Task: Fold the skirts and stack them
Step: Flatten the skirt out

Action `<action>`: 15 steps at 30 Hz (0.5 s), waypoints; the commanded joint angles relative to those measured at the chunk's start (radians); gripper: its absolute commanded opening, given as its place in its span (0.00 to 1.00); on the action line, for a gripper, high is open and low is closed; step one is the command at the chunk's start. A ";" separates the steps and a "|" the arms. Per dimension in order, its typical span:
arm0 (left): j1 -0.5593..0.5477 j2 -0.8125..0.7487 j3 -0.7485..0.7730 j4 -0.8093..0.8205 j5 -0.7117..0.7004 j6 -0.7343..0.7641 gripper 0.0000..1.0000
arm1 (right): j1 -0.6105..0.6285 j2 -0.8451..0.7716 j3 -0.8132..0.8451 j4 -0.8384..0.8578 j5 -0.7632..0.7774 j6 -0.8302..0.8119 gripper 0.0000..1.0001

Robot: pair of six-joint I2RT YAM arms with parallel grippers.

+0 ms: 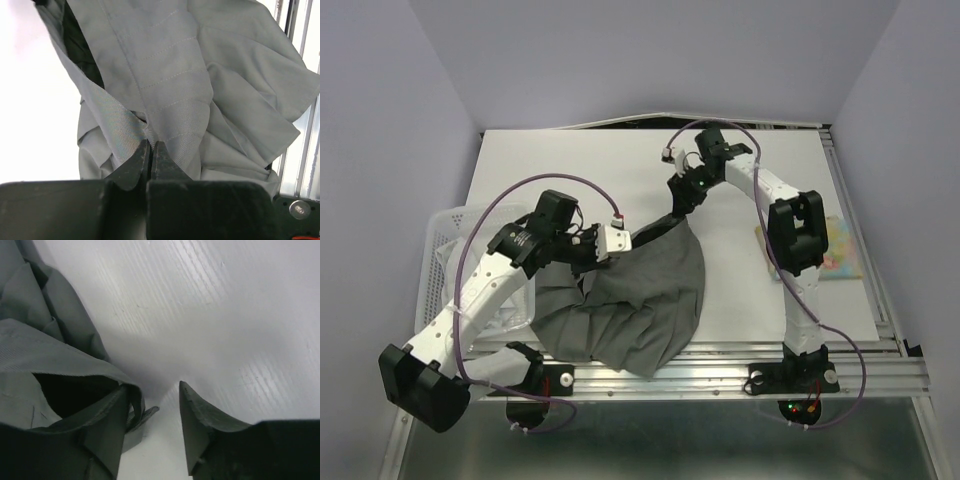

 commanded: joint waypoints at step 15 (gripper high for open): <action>0.185 0.000 0.088 0.095 0.070 -0.131 0.00 | -0.028 -0.044 0.074 -0.190 0.061 -0.066 0.07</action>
